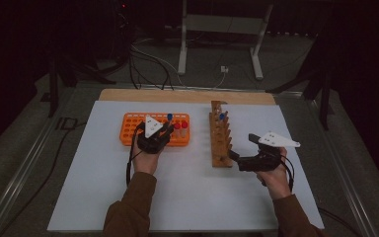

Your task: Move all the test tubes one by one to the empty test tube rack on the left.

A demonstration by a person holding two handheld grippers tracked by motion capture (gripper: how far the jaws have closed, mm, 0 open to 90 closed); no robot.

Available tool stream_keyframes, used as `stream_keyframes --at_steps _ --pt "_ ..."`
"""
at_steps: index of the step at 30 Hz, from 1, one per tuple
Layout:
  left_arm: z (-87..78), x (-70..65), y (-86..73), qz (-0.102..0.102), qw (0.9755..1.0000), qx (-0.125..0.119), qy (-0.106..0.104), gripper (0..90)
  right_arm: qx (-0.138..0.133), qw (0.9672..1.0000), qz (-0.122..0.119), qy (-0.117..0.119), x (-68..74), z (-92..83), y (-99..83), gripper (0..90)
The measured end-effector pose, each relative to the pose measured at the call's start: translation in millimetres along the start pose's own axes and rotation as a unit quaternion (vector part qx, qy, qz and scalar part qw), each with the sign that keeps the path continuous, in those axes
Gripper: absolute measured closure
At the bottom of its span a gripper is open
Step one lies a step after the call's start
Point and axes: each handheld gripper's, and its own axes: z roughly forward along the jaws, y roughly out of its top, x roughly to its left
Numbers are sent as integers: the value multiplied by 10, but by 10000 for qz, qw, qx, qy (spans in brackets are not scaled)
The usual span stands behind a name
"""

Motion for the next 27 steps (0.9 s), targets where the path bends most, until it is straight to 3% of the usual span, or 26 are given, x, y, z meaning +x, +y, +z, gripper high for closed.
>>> stream_keyframes --at_steps 10,21,27 --pt "131 41 -67 -150 9997 104 180 766 30 10000 -18 48 6 8 -12 0" --pt "251 3 -188 188 9973 690 192 770 58 9999 -31 92 20 21 -20 1" --pt "266 17 -198 148 9968 770 145 772 73 9999 -50 109 24 31 -25 1"
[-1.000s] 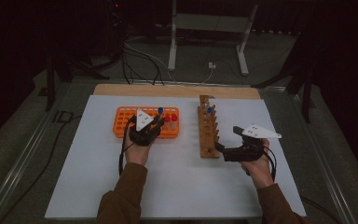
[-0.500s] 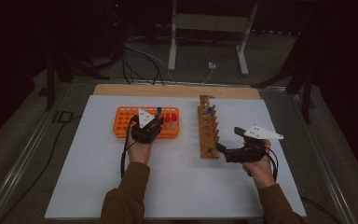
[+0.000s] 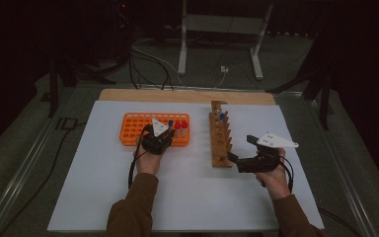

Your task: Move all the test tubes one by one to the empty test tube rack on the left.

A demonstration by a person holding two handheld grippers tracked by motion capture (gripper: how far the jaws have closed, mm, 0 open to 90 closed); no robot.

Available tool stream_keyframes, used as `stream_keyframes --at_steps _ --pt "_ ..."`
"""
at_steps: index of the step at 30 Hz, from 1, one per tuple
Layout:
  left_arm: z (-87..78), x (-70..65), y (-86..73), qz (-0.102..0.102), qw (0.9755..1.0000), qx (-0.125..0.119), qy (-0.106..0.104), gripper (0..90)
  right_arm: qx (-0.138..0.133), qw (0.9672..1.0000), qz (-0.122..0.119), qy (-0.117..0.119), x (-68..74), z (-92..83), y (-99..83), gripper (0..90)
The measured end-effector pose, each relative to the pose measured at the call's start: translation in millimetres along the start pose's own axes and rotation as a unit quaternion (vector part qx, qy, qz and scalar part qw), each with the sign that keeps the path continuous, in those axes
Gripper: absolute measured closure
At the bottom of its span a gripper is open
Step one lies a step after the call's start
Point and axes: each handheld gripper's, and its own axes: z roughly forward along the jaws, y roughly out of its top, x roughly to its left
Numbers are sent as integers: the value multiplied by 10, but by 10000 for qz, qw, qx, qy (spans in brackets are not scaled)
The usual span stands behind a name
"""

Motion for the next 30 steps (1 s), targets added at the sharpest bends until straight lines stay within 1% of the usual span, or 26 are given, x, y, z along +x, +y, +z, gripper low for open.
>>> stream_keyframes --at_steps 6,7,13,14,17,18,21,24,26,29,30 --pt "27 6 -18 -21 9999 116 -41 772 15 10000 -5 15 4 8 -5 1" --pt "32 10 -22 11 9999 162 -41 772 16 10000 -6 17 5 10 -6 1" --pt "35 23 -25 -64 9998 173 -93 767 26 10000 -8 24 6 13 -8 1" --pt "32 26 -24 -91 9998 178 -74 761 27 10000 -6 25 8 13 -8 1" --pt "14 43 -30 -158 9997 200 -43 677 21 10000 -11 29 11 13 -8 1" --pt "4 51 -35 -152 9996 217 -20 657 18 10000 -10 29 11 13 -8 1" --pt "-37 65 -45 -213 9996 193 -60 616 24 10000 -3 29 10 14 -9 1" --pt "-104 95 -49 -345 9991 124 -232 576 17 10000 -11 32 13 14 -8 1" --pt "-163 116 -45 -421 9988 78 -251 555 11 10000 -3 39 14 14 -8 1" --pt "-273 158 -34 -617 9971 -38 -441 498 19 10000 -6 47 18 19 -8 1" --pt "-311 165 -28 -650 9967 -71 -483 461 16 10000 -13 52 20 21 -8 1"
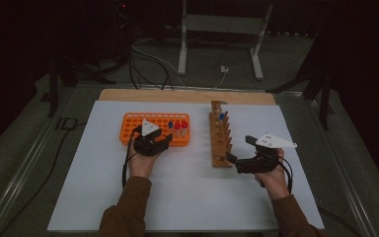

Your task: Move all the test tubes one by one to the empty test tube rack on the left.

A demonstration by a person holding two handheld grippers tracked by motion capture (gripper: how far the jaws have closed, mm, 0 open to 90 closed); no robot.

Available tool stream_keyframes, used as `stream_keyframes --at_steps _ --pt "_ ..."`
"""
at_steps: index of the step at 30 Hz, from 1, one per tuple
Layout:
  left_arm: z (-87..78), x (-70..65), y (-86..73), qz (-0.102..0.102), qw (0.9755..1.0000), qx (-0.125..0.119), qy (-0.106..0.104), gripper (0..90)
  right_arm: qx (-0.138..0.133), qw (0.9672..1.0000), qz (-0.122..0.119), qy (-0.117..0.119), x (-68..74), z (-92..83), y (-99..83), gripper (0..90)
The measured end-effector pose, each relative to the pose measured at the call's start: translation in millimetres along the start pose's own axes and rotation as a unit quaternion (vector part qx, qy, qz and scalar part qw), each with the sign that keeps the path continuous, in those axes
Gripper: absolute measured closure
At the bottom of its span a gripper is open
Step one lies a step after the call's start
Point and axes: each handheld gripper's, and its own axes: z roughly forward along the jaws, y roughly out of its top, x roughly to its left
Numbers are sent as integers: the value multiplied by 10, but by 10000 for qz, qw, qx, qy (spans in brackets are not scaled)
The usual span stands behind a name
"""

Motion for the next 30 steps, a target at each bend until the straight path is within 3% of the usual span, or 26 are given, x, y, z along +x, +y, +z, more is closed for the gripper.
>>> stream_keyframes --at_steps 5,9,14,18,23,25,30 --pt "-208 1 14 42 9998 -191 -92 306 -13 10000 10 15 5 3 1 1" --pt "-393 46 -14 -6 9992 -376 -129 242 -14 10000 10 25 11 4 2 1" --pt "-645 92 -109 21 9987 -512 19 154 -5 10000 4 43 14 13 0 1" --pt "-823 144 -204 -60 9981 -586 198 17 -9 10000 -30 94 33 30 2 1" --pt "-1042 173 -290 -125 9966 -755 296 3 -41 9999 -32 133 40 41 9 1" --pt "-1113 165 -324 -35 9964 -769 363 3 -68 9999 -33 117 35 35 18 1" --pt "-1214 181 -404 -43 9957 -828 423 3 -148 9998 -78 66 12 17 76 1"
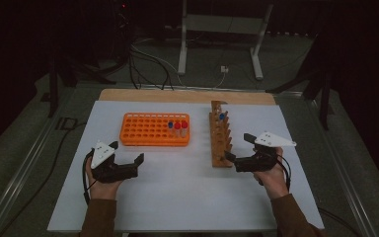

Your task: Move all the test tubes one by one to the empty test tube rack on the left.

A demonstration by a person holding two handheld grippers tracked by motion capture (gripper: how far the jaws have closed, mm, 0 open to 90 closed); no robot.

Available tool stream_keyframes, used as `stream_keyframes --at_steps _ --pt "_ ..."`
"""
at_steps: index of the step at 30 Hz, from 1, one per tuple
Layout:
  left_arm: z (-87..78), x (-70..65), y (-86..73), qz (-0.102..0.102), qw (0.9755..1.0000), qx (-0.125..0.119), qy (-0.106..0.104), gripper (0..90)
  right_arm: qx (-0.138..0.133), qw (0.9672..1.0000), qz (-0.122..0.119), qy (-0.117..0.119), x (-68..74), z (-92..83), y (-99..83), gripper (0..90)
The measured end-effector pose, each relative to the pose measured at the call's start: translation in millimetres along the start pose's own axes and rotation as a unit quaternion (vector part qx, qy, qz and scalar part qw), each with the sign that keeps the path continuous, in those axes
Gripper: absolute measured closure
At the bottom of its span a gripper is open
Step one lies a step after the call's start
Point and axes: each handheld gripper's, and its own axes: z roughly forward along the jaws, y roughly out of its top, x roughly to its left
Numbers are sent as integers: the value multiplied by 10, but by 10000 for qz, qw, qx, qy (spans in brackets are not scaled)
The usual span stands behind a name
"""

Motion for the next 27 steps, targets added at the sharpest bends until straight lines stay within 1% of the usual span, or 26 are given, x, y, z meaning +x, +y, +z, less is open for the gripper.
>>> stream_keyframes --at_steps 3,6,9,10,14,17,19,21,23,25,27 --pt "-7 21 -15 -84 9999 -44 47 3 -54 10000 -6 -18 -14 9 58 1" --pt "0 17 -45 -138 9997 -58 203 3 -89 9999 -48 -33 -41 45 125 18" --pt "13 -4 -60 -114 9996 -67 257 3 -80 9999 -52 -73 -79 105 191 19" --pt "22 -12 -64 -82 9996 -52 251 3 -82 9999 -45 -98 -96 129 210 19" --pt "56 -41 -85 -73 9997 2 215 3 -75 9998 14 -167 -151 222 284 30" --pt "67 -46 -94 -54 9997 9 235 3 -111 9996 -4 -256 -190 270 344 56" --pt "70 -39 -101 -63 9996 10 269 3 -114 9996 13 -276 -221 303 389 60" --pt "67 -25 -105 -71 9996 8 275 3 -126 9993 5 -348 -244 347 430 66" --pt "63 -20 -105 -78 9996 -9 289 3 -91 9992 24 -385 -271 399 466 73" --pt "65 -18 -107 -92 9995 -22 297 3 -20 9992 5 -411 -301 458 493 111" --pt "69 -16 -109 -106 9995 -13 291 3 47 9991 39 -410 -344 517 514 127"
